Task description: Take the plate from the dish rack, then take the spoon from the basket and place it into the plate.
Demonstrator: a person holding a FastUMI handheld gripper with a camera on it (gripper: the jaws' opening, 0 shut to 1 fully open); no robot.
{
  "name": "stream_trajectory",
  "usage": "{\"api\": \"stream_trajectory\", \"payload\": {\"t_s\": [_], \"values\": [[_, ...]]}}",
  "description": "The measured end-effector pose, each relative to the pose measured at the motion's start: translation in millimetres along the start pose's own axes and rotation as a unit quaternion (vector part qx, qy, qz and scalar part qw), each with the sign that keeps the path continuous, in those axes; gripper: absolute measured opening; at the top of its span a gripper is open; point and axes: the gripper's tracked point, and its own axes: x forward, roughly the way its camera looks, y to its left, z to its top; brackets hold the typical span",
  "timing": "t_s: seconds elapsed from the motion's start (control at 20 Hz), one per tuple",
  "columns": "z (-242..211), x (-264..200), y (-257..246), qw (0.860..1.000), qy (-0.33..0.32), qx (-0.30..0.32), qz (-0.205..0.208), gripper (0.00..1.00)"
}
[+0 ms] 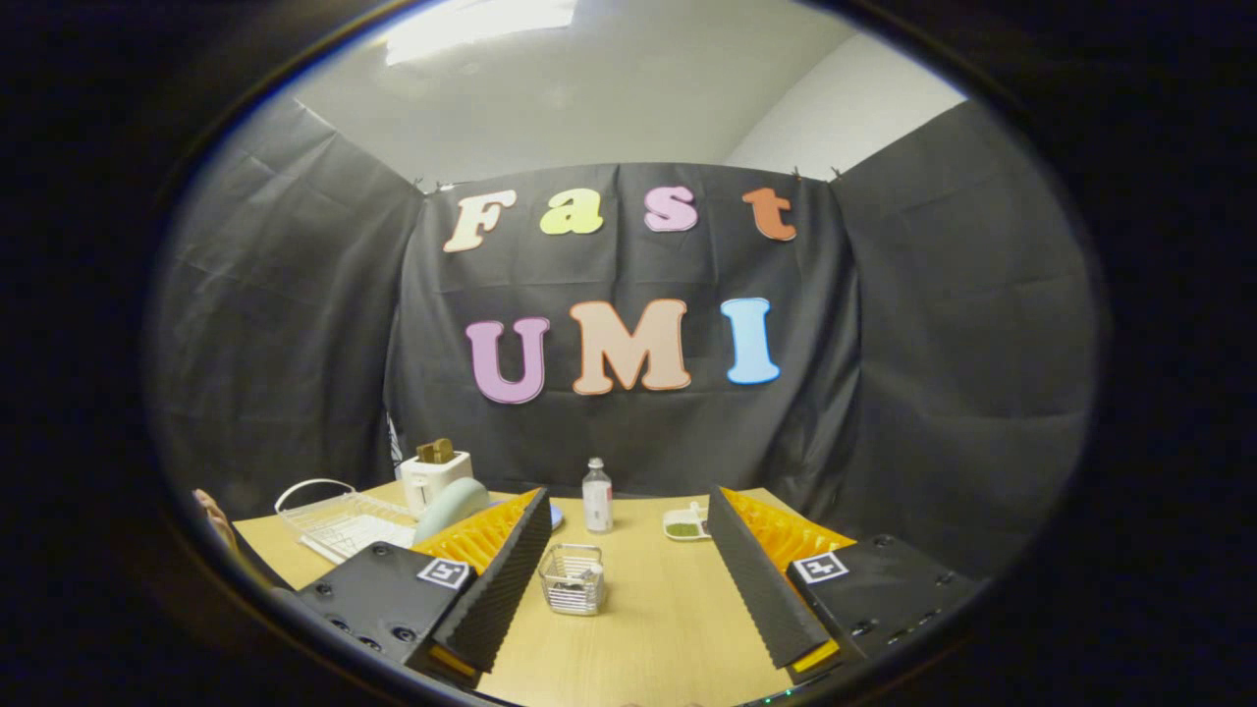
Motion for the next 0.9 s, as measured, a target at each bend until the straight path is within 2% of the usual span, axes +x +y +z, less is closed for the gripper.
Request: {"api": "stream_trajectory", "payload": {"t_s": [0.4, 0.55, 0.9], "values": [[9, 36, 88, 0.996, 0.028, -0.014, 0.087, 1.0], [10, 57, 108, 0.994, 0.039, -0.025, 0.095, 1.0], [-12, 105, 179, 0.98, 0.13, -0.014, 0.152, 1.0]]}}
